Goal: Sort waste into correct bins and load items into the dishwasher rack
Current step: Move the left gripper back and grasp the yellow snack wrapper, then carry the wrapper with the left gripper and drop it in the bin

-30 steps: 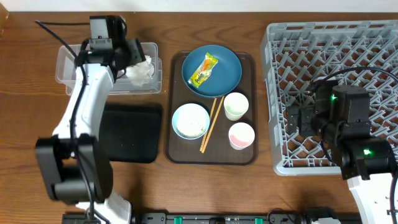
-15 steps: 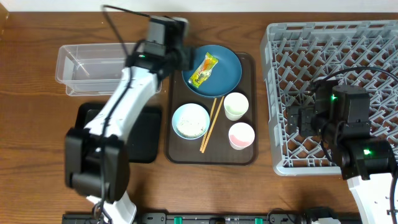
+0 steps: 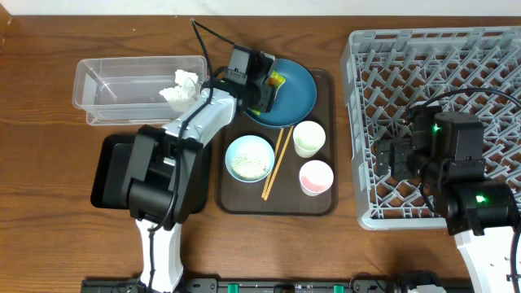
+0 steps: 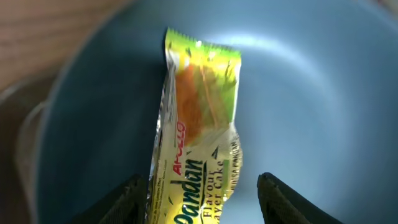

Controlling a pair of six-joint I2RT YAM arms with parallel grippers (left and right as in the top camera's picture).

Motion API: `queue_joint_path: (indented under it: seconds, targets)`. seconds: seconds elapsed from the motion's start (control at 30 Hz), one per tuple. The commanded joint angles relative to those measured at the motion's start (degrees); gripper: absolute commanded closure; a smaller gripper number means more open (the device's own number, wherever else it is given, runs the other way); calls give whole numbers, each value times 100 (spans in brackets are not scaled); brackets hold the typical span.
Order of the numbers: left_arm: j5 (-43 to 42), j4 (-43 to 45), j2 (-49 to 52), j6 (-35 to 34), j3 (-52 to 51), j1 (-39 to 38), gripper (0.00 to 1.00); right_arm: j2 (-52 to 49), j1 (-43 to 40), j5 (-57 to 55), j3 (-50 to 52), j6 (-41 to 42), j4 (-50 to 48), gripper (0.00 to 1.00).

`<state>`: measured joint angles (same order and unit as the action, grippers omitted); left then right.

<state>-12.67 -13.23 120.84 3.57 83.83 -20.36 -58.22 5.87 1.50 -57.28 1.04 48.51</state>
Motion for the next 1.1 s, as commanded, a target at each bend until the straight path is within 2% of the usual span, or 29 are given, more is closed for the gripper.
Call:
queue_joint_path:
  seconds: [0.0, 0.3, 0.37, 0.5, 0.67, 0.8, 1.07]
  targets:
    - [203, 52, 140, 184, 7, 13, 40, 57, 44, 2, -116, 61, 42, 1]
    - [219, -15, 389, 177, -2, -35, 43, 57, 44, 2, -116, 61, 46, 1]
    - [219, -11, 389, 177, -2, -44, 49, 57, 42, 0, -116, 61, 46, 1]
    - [216, -13, 389, 177, -2, -61, 72, 57, 44, 0, -116, 61, 44, 1]
    - [214, -83, 365, 175, 0, -61, 87, 57, 44, 0, -116, 61, 42, 1]
    - [216, -125, 181, 175, 4, -61, 94, 57, 44, 0, -116, 59, 39, 1]
    - [223, -490, -887, 175, 4, 55, 93, 57, 42, -4, -116, 61, 42, 1]
